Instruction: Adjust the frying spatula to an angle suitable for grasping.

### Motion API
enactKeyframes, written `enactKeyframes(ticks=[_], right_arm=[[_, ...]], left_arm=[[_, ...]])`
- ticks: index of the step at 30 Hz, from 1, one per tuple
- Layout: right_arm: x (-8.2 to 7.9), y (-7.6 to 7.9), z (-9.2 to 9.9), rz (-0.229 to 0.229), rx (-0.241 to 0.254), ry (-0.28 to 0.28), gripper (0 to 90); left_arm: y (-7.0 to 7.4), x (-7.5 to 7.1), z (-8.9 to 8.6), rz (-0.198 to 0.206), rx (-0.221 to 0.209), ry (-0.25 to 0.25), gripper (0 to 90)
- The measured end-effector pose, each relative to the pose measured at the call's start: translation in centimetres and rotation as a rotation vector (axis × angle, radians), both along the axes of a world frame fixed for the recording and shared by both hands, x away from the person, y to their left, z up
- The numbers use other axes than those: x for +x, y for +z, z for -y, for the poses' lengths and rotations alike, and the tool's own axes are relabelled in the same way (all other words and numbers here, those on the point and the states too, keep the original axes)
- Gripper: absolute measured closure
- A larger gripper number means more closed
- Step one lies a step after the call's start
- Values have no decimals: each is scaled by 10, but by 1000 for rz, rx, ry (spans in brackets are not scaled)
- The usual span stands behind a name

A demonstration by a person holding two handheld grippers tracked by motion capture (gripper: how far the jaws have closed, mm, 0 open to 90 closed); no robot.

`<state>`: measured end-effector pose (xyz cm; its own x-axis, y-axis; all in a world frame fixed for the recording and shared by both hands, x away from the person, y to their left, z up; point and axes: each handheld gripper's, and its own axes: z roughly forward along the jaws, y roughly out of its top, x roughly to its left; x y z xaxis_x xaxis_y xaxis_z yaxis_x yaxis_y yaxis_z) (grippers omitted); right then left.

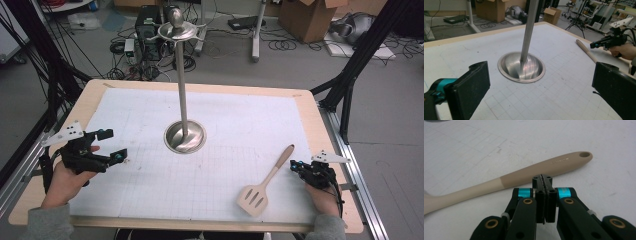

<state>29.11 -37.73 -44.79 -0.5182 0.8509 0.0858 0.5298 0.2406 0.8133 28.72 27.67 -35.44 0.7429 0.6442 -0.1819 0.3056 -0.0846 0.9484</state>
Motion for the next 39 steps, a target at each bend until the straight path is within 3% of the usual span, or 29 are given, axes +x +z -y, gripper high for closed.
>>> enactKeyframes(ticks=[5, 10, 22, 27, 39], right_arm=[[9, -2, -2, 0, -26, 2, 900], [16, -4, -7, -34, -84, 14, 900], [23, -3, -10, -38, -77, 26, 900], [26, -2, -13, -13, -71, 31, 900], [41, -1, -30, 4, -113, 58, 900]], left_arm=[[-2, 1, 2, -8, 10, -6, 20], [-3, 1, 3, -12, 10, -5, 20], [-4, -4, -4, -12, 7, 17, 20], [-4, -6, -6, -16, 9, 22, 20], [-4, -16, -15, -15, 4, 58, 20]])
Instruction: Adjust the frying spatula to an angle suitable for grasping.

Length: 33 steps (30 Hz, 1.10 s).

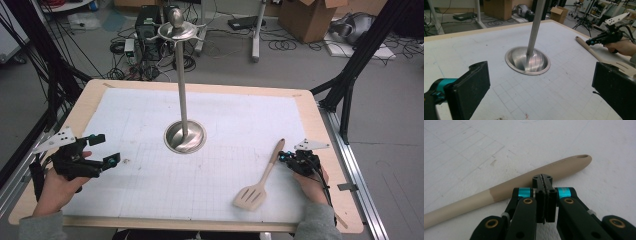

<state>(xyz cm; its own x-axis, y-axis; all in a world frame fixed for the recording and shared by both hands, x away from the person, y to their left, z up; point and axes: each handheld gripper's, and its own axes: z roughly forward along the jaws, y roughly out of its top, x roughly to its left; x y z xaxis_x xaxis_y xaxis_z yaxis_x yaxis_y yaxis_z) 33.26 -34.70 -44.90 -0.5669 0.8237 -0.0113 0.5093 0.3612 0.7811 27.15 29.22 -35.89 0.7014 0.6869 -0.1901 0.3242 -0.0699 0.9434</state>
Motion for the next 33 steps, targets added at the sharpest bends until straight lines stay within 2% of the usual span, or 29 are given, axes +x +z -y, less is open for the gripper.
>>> enactKeyframes(ticks=[12, 15, 20, 22, 24, 33], right_arm=[[18, 1, -22, 2, -21, 53, 900], [22, 0, -25, 5, -11, 65, 900], [28, 1, -35, 2, -25, 80, 900], [32, 2, -39, 0, -29, 95, 900], [36, 2, -44, -1, -32, 105, 900], [42, 2, -53, 0, -31, 126, 900]], left_arm=[[-1, -9, -8, -6, 14, 25, 20], [-1, -13, -12, -2, 7, 41, 20], [0, -18, -17, 2, 5, 59, 20], [0, -20, -18, 0, 5, 56, 20], [1, -22, -19, 2, -14, 53, 20], [3, -27, -22, 12, -7, 63, 20]])
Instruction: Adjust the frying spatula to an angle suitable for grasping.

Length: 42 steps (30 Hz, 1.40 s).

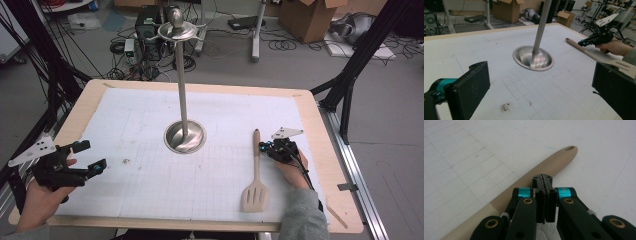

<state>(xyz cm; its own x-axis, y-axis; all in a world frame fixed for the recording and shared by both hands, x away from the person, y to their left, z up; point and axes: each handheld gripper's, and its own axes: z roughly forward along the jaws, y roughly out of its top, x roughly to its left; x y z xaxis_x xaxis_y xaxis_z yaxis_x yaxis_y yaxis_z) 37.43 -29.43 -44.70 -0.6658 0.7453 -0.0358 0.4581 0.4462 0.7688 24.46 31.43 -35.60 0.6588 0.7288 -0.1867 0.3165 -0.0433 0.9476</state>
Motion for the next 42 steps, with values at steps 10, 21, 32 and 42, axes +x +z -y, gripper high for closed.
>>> enactKeyframes(ticks=[10, 21, 32, 42], right_arm=[[-14, 14, 3, -27, 95, 69, 900], [-32, 13, -17, -71, 80, 193, 900], [-41, 6, -31, -143, 42, 294, 900], [-49, 0, -18, -162, 68, 274, 900]], left_arm=[[-1, 10, 3, -4, -3, -17, 20], [-3, 24, 17, -15, 9, -63, 20], [-5, 28, 18, -24, 8, -63, 20], [-8, 28, 18, -29, 11, -60, 20]])
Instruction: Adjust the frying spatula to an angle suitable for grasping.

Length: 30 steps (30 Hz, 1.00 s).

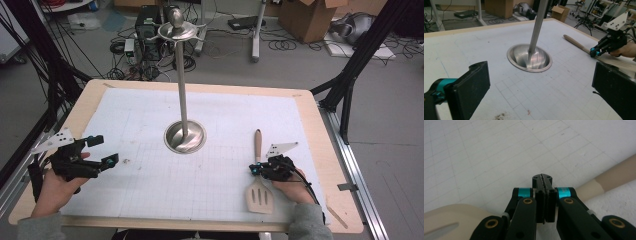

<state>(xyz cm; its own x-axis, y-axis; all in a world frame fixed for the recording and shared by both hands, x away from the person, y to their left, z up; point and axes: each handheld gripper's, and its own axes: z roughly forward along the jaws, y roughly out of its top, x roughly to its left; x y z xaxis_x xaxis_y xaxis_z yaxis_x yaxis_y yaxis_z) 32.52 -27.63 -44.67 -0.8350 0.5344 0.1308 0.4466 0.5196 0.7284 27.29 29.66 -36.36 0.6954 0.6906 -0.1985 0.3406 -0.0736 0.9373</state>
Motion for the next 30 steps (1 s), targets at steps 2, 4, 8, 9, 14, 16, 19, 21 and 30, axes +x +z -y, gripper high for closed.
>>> enactKeyframes(ticks=[2, 4, 8, 9, 14, 16, 19, 21, 30], right_arm=[[-2, 1, 3, 4, 11, -11, 900], [-5, 1, 6, 5, 17, -16, 900], [-7, 1, 8, 14, 14, -17, 900], [-7, 1, 8, 16, 12, -19, 900], [-11, 0, 15, 12, 27, -17, 900], [-13, 0, 17, 9, 32, -21, 900], [-17, -1, 23, 8, 39, -22, 900], [-20, -1, 26, 2, 42, -24, 900], [-31, -3, 46, -10, 85, -25, 900]], left_arm=[[-1, 0, 0, -5, 0, 2, 20], [-2, 1, 1, -6, 4, -2, 20], [-2, 2, 3, -6, 6, -4, 20], [-1, 2, 3, -6, 4, -4, 20], [-2, 2, 2, -7, 3, -1, 20], [-2, 2, 2, -8, 6, -2, 20], [-1, 2, 2, -6, 7, -5, 20], [-1, 2, 3, -3, 5, -6, 20], [-1, 3, 4, -5, 5, -7, 20]])
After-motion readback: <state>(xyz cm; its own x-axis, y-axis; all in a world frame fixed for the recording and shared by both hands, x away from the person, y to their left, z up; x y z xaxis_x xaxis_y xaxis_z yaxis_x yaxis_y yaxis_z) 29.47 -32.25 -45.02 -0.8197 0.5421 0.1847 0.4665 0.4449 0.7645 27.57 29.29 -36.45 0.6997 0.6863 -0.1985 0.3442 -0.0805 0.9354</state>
